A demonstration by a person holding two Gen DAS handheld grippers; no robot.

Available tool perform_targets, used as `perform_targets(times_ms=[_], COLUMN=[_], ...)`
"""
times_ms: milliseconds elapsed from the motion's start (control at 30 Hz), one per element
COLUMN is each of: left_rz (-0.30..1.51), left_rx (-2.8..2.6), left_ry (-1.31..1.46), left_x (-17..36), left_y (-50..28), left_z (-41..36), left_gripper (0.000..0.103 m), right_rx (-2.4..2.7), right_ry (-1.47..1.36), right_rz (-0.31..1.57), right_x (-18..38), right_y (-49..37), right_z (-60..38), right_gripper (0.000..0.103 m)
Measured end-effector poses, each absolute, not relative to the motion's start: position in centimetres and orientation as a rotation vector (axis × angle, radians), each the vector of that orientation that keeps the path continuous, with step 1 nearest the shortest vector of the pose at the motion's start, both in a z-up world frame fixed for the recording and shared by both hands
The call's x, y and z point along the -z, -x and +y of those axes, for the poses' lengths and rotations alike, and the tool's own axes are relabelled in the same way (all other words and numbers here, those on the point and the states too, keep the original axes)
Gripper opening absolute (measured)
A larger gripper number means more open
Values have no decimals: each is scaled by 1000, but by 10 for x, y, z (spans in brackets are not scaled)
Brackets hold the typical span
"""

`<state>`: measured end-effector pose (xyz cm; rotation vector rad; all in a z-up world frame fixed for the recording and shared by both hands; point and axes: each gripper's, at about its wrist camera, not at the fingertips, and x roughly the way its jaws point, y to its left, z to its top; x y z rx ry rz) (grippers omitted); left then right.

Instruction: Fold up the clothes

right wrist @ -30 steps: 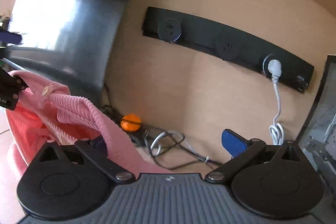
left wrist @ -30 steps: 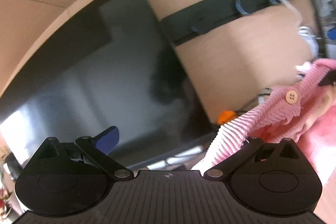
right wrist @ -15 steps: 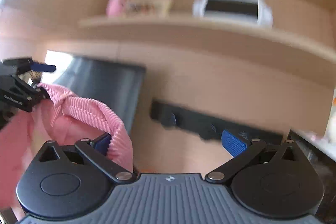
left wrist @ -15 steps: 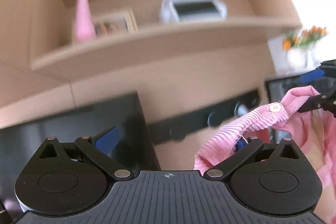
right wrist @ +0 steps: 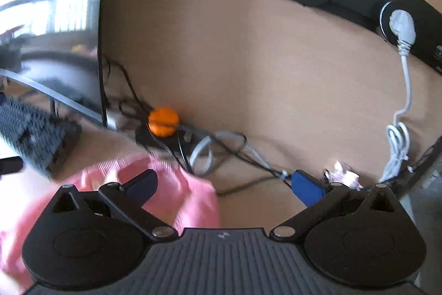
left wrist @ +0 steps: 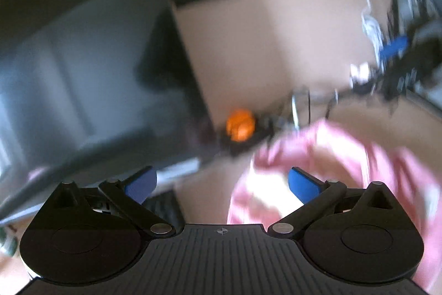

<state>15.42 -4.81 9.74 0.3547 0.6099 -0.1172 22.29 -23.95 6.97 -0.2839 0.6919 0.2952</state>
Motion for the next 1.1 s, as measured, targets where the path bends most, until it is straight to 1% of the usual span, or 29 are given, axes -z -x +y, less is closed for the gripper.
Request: perform_targets(times_ms=[167,233,267,367,433,467,500,600,700,833,900,967,1000,1100], left_rz=[758,788,797,792,784,776,755,625,534,508,576,631,649,686], left_rx=[219,224,230,268,258,242,195,-63,-390,-683,-654,-560,-476,-250], left_ry=[-343,-387,-428,-586,-681,-733,-796,-1054,-1144,-1067,-935,-707,-569,-294], left_x=[-48,-31,-24,-7,2,6,11,20,-1,-37,-50,-65,-71,-75], left_y=[-107,-105,-102,-95,-91,-90,-91,-110,-149,-181,-178,-166,-156,-131], left_z=[-43,-54,-61,-78,-81,-81,-80,-60,-9,59,77,86,85,67], left_gripper=[103,103,103,103,103,103,103,103,103,103,103,103,103,103], right_rx=[-477,-535,-535,-499,-219,-48,125,288,157,-135,-251,-288,-291,-297], right_ry=[347,430,524,848,1062,1097,1106,856,526,177,65,128,227,552], right_rz=[842,905,904,857,727,671,619,580,622,745,819,841,844,865], right_x=[-14,14,21,36,37,32,24,-22,-51,-50,-38,-25,-16,8], right_y=[-172,-155,-147,-126,-145,-162,-181,-194,-179,-155,-152,-156,-160,-186], right_z=[-209,-185,-184,-191,-218,-235,-253,-290,-303,-304,-296,-279,-266,-241], right_gripper=[103,103,103,103,103,103,103,103,103,103,103,103,103,103])
